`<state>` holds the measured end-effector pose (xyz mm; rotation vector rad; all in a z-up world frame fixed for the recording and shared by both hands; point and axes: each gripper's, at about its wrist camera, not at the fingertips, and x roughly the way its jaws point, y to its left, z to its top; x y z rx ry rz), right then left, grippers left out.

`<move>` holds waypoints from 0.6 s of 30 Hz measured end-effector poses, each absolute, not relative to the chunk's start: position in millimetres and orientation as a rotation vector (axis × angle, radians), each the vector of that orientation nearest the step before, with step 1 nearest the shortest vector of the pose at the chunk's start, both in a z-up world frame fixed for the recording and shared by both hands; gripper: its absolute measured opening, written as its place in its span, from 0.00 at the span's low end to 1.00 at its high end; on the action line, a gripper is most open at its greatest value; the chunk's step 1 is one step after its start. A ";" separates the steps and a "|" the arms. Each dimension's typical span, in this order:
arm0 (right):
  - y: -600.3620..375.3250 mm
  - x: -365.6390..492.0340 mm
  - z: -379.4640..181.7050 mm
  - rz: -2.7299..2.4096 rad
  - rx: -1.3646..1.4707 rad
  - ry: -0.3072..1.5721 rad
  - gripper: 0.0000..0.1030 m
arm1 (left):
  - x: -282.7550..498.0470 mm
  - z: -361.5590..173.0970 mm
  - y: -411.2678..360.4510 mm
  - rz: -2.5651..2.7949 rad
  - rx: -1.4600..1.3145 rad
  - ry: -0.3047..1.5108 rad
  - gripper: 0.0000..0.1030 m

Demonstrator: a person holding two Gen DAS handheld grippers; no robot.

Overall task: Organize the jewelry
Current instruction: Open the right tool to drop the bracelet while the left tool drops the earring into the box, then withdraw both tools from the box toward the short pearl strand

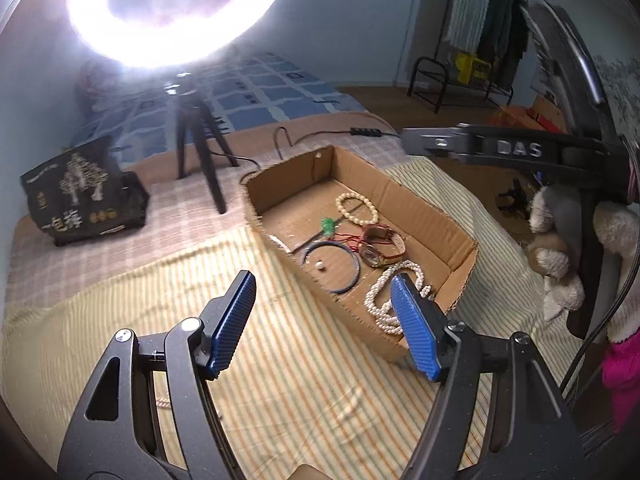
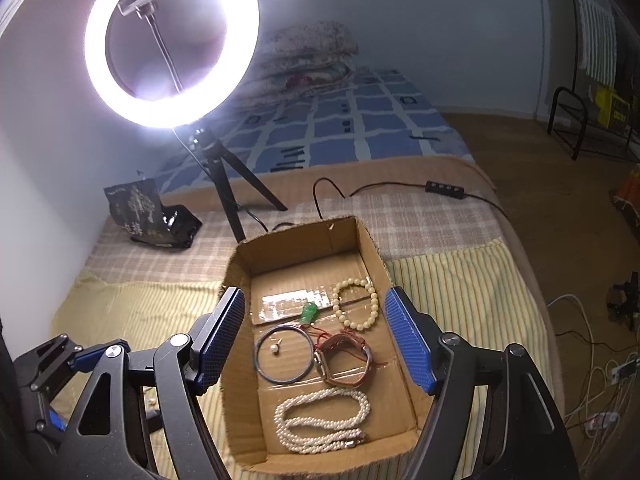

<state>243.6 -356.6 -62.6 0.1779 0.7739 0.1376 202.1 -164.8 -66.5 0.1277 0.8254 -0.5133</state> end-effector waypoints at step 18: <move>-293.3 189.8 -56.3 0.285 0.150 0.742 0.70 | 190.6 -37.0 -6.6 -0.301 -0.030 0.781 0.70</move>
